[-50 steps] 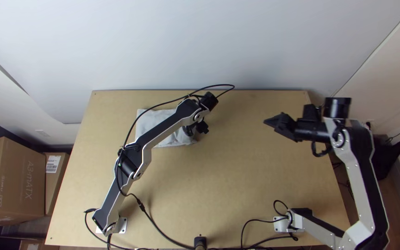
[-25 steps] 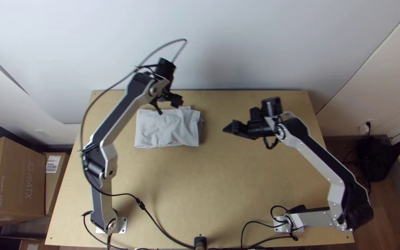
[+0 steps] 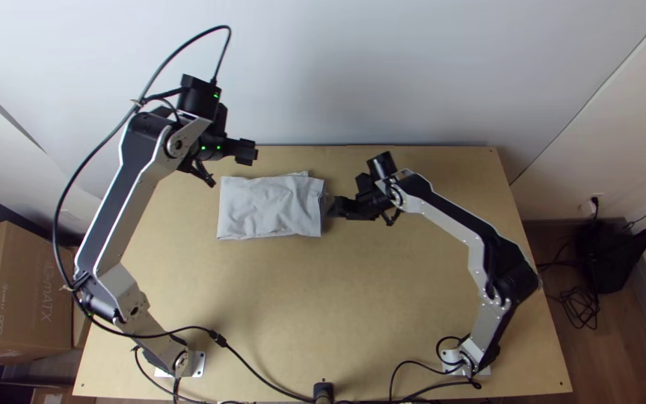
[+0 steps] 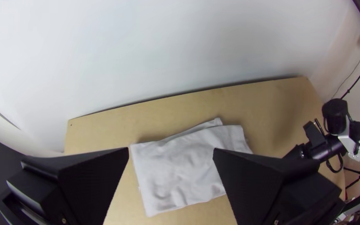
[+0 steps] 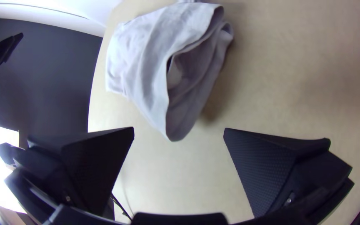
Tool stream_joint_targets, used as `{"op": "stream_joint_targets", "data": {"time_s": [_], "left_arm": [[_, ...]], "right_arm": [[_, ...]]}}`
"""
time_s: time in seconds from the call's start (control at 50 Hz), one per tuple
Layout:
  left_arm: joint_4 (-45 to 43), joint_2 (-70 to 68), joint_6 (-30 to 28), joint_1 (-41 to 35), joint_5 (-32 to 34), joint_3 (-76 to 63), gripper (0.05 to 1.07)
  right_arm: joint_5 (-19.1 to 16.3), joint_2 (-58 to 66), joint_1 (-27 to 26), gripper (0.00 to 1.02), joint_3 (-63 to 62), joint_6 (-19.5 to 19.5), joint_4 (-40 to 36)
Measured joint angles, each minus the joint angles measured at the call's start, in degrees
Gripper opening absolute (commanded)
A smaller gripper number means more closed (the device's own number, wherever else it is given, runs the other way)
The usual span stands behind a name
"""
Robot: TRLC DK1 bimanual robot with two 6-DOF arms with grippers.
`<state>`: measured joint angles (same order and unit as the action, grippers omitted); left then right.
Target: Fold the t-shirt
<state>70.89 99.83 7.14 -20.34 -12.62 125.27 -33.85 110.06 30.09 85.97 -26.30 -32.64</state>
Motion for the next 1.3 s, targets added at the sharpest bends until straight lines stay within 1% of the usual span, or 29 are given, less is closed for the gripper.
{"op": "stream_joint_targets", "data": {"time_s": [0.2,0.28,0.46,0.62,0.74,0.9,1.0,1.1,1.16,1.2,1.24,1.3], "left_arm": [[1.3,-3.9,0.0,4.1,0.0,-1.7,1.03],[1.3,-4.7,0.0,5.5,0.0,-2.1,1.03],[1.9,-5.4,0.0,7.5,0.0,-2.5,1.03],[2.9,-7.1,-0.1,9.4,0.0,-3.5,1.03],[3.8,-8.6,-0.3,11.2,0.0,-3.7,1.03],[5.2,-10.6,-0.7,12.7,0.0,-3.7,1.03],[6.3,-11.6,-0.8,13.4,0.0,-3.7,1.03],[7.3,-12.5,-0.8,13.8,0.0,-3.7,1.03],[7.7,-12.9,-1.2,14.3,0.0,-3.7,1.03],[7.8,-13.2,-1.4,14.6,0.0,-3.7,1.03],[7.9,-13.4,-1.6,14.9,0.0,-3.7,1.03],[7.9,-13.6,-1.8,15.3,0.0,-3.7,1.03]], "right_arm": [[0.0,6.9,0.8,0.99,11.4,0.0,0.0],[1.7,9.2,1.2,0.99,14.6,0.0,0.0],[2.4,16.1,1.4,0.99,19.4,0.0,-0.5],[2.6,22.9,1.0,0.99,24.1,-0.1,-3.0],[1.3,26.1,0.7,0.99,30.4,-0.3,-5.7],[-3.0,31.5,0.6,0.99,40.0,-0.3,-9.5],[-5.3,34.8,0.7,0.99,45.3,-0.8,-10.0],[-6.9,36.3,1.2,0.98,46.8,-1.1,-9.9],[-7.7,36.9,1.7,0.87,46.9,-1.1,-9.9],[-8.7,37.3,2.2,0.77,47.0,-1.1,-9.9],[-9.2,37.5,2.6,0.61,47.0,-1.1,-9.9],[-9.7,37.9,3.3,0.29,47.0,-1.1,-9.9]]}}
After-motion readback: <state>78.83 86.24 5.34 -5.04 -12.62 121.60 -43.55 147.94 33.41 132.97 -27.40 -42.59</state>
